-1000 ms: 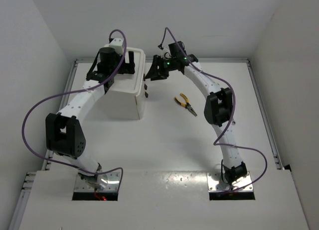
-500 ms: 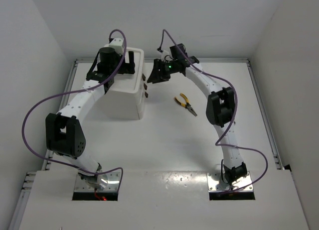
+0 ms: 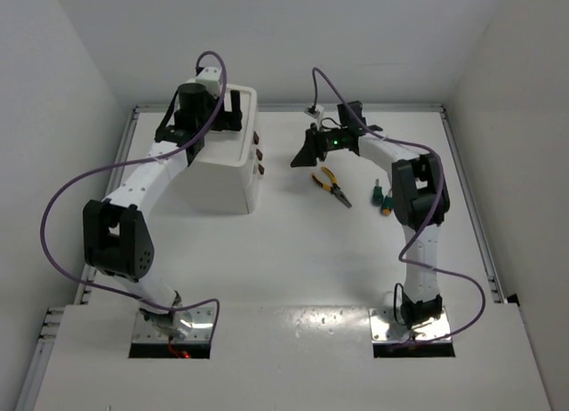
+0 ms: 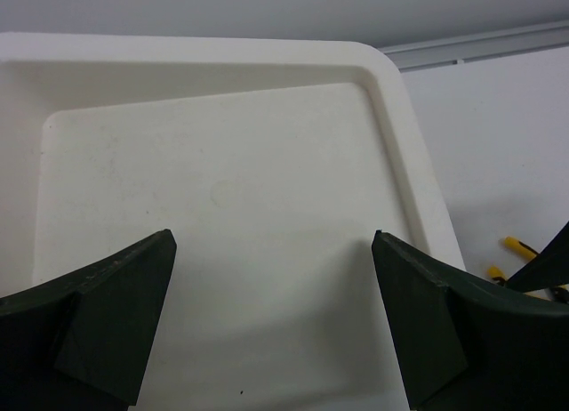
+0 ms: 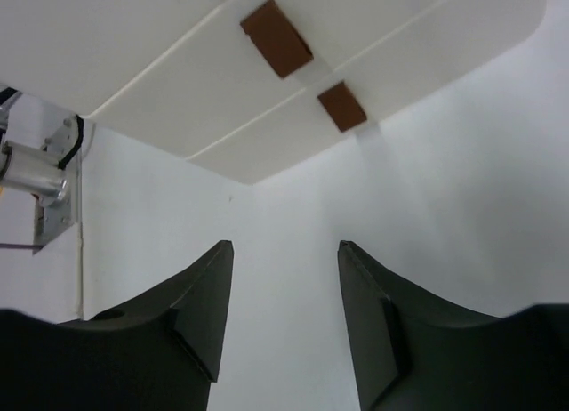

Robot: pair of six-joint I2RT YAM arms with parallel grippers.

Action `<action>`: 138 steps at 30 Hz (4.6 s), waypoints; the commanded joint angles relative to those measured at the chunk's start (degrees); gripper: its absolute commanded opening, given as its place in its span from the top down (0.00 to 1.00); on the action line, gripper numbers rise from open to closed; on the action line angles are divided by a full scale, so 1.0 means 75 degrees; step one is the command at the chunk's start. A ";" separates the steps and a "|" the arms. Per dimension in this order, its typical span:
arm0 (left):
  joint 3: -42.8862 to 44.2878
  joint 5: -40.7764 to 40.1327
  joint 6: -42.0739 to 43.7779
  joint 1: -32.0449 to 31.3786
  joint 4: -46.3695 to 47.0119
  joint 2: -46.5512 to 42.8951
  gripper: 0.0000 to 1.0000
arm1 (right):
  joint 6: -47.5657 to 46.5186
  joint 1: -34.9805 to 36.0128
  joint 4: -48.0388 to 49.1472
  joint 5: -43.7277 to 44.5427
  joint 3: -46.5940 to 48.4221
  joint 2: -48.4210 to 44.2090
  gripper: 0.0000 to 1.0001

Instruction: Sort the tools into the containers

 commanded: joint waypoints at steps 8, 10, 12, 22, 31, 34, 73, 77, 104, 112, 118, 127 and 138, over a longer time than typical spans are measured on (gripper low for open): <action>-0.0399 0.0511 -0.0450 -0.0031 -0.2330 0.0914 0.00 | 0.0280 0.0402 0.3122 -0.1226 0.1301 0.1181 0.53; -0.0399 0.0511 -0.0450 -0.0031 -0.2330 0.0914 0.00 | 0.0209 0.0403 0.3403 -0.1226 0.1452 0.1263 0.53; -0.0399 0.0442 -0.0450 -0.0031 -0.2399 0.0985 0.00 | 0.0034 0.0485 0.3404 -0.1389 0.1639 0.1358 0.52; -0.0258 0.0441 -0.0450 -0.0031 -0.2400 0.1125 0.00 | -0.0482 0.0965 0.3335 -0.1484 0.1957 0.1674 0.42; -0.0329 0.0441 -0.0450 -0.0031 -0.2400 0.1055 0.00 | -0.0963 0.1281 0.2772 -0.1040 0.2624 0.2072 0.42; -0.0329 0.0441 -0.0450 -0.0031 -0.2400 0.1055 0.00 | -0.0963 0.1363 0.2842 -0.0863 0.2544 0.2073 0.43; -0.0399 0.0593 -0.0661 -0.0031 -0.2400 0.1055 0.00 | -0.0809 0.0122 0.3557 0.0215 -0.0668 -0.0494 1.00; -0.0399 0.0593 -0.0661 -0.0031 -0.2400 0.1055 0.00 | -0.1149 -0.0019 0.3230 0.0145 -0.0832 -0.0739 1.00; -0.0399 0.0734 -0.0661 -0.0031 -0.2400 0.1125 0.00 | -0.1724 -0.0488 0.2537 0.0075 -0.1699 -0.1594 0.26; -0.0399 0.0734 -0.0661 -0.0031 -0.2400 0.1125 0.00 | -0.2381 -0.0967 0.0586 0.0905 -0.1583 -0.1958 0.32; -0.0399 0.0734 -0.0661 -0.0031 -0.2400 0.1125 0.00 | -0.2228 -0.1215 -0.2149 0.2814 -0.0071 -0.1314 0.52; -0.0329 0.0734 -0.0661 -0.0031 -0.2400 0.1196 0.00 | -0.1268 -0.0664 -0.2665 0.4421 0.0327 -0.0519 0.56; -0.0329 0.0663 -0.0661 -0.0031 -0.2400 0.1196 0.00 | -0.0705 -0.0371 -0.2057 0.6097 0.0469 0.0292 0.53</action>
